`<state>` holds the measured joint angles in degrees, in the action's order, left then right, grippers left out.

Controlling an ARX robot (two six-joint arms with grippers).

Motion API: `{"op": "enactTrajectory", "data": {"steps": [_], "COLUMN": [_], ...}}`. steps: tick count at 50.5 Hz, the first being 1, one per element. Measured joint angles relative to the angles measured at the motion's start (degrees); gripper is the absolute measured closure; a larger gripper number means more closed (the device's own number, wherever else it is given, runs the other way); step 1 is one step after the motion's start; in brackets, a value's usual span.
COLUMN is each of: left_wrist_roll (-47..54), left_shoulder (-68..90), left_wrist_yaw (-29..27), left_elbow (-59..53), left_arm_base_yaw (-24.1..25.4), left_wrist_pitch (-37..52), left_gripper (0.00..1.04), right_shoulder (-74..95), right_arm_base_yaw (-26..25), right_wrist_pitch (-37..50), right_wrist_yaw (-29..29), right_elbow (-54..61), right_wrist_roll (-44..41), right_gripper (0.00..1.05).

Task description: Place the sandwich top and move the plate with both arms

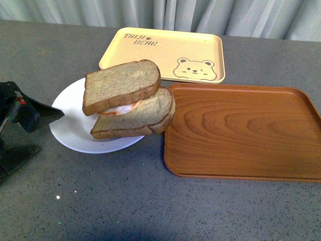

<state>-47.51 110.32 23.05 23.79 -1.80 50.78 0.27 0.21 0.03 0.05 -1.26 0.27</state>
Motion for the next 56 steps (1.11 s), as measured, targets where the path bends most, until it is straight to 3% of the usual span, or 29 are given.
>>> {"op": "enactTrajectory", "data": {"steps": [28, 56], "left_wrist_roll": [-9.0, -11.2], "left_shoulder": [9.3, 11.5], "left_wrist_yaw": [-0.7, 1.4], "left_elbow": [6.4, 5.7], "left_arm_base_yaw": [-1.6, -0.9], "left_wrist_pitch": [4.5, 6.8], "left_gripper": [0.11, 0.98], "right_shoulder": [0.0, 0.0], "right_arm_base_yaw": [0.0, 0.0], "right_wrist_pitch": [0.0, 0.0], "right_wrist_yaw": [0.0, 0.0], "right_elbow": [0.0, 0.0], "right_wrist_roll": [0.0, 0.0], "right_gripper": [0.09, 0.09]}}
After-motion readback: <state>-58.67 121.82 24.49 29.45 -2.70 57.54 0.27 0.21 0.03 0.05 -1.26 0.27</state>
